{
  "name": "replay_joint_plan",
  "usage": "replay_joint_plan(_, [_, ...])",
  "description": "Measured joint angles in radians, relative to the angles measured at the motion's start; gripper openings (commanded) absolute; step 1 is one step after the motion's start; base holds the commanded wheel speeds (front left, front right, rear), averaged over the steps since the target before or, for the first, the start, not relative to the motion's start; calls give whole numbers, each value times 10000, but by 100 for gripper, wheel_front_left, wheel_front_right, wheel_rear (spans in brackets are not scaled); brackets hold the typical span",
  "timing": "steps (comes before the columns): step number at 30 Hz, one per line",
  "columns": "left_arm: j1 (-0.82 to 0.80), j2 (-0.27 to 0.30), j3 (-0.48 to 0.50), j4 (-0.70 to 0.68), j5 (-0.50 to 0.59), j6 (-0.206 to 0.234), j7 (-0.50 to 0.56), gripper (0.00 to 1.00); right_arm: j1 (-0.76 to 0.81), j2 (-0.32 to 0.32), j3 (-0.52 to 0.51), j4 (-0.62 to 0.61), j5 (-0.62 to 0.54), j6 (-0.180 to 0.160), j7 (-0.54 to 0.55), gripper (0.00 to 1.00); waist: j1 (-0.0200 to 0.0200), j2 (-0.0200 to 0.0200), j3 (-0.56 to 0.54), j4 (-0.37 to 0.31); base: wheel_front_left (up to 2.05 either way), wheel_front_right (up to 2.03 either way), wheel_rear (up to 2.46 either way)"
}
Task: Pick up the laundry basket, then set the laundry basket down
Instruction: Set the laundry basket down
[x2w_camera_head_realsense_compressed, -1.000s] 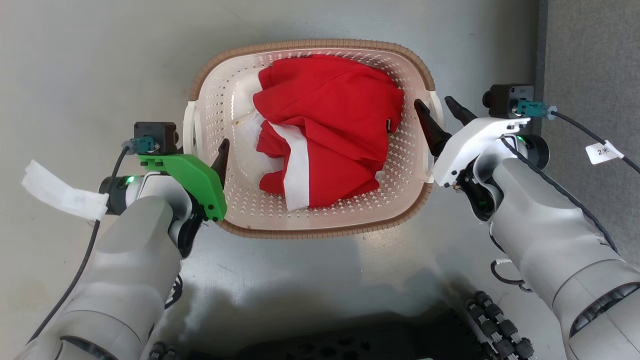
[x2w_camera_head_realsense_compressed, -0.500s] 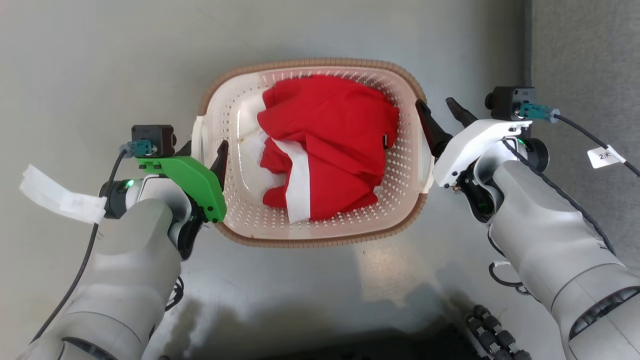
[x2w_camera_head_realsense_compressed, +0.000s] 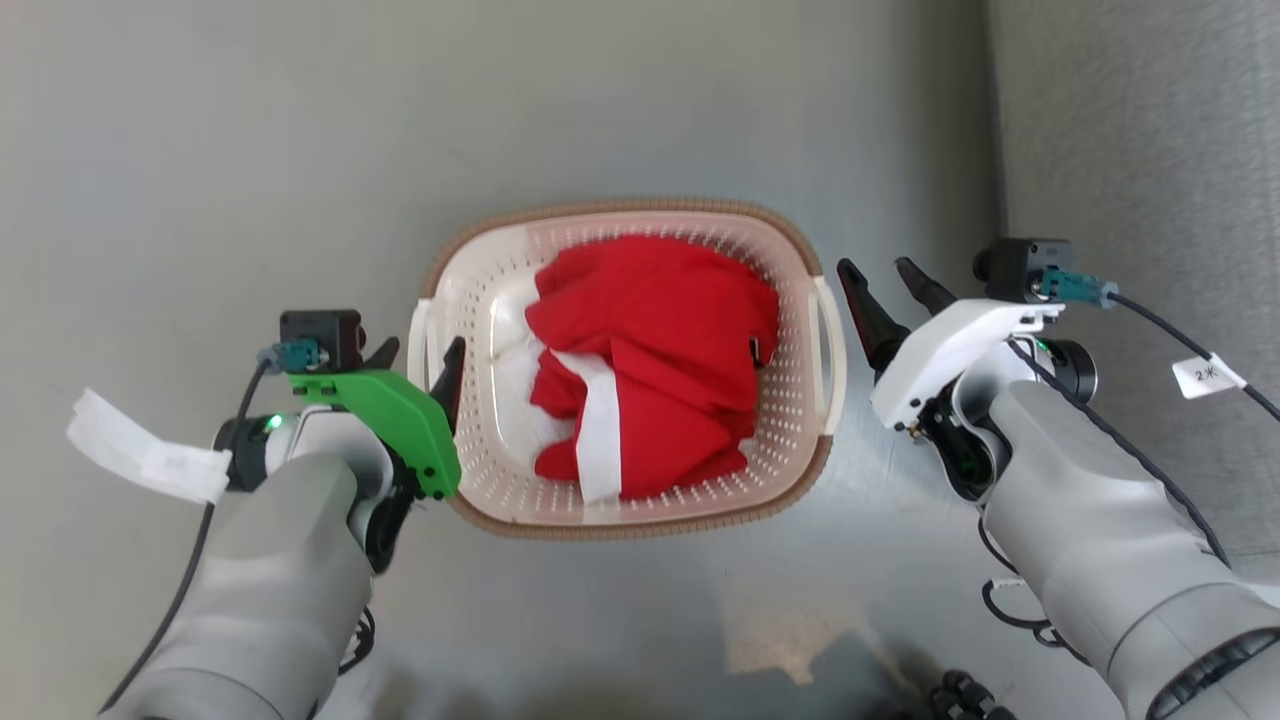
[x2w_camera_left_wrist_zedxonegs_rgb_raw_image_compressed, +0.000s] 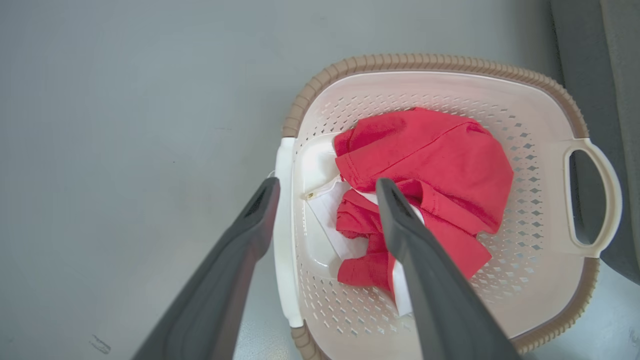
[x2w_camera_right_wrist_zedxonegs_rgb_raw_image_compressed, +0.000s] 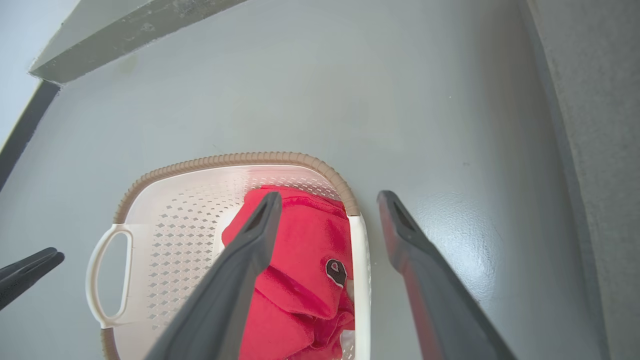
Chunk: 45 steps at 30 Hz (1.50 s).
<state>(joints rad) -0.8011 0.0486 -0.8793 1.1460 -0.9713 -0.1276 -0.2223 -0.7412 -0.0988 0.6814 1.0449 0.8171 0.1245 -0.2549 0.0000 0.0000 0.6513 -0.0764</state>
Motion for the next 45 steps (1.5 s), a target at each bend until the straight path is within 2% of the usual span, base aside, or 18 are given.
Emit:
replay_joint_plan(12, [758, 35, -142, -644, -61, 0, -207, 100, 845, -322, -614, -997, -362, -2, 0, 100, 0, 0, -1651, -78, 0, 0, 0])
replay_joint_plan(19, [1247, 307, -140, -1049, -69, 0, -265, 100, 1456, -380, -1110, -1804, -709, -2, 2, 100, -1, 0, -2642, -101, 0, 0, 0])
replay_joint_plan(29, [1717, 640, 779, -2368, 259, 0, -265, 100, 2464, -748, -1906, -2959, -1603, -2, 2, 100, -1, 0, -4057, -33, 0, 0, 0])
replay_joint_plan(35, [2156, 1047, 1423, -3152, 823, -2, -265, 100, 2947, -903, -2479, -3797, -2161, -19, 0, 100, -1, 0, -4786, 41, 0, 0, 0])
replay_joint_plan(45, [2878, 1218, 2648, -4734, 1898, 213, -291, 100, 3748, -930, -3304, -5331, -3051, -222, 2, 100, -1, 0, -5534, 212, 0, 0, 0])
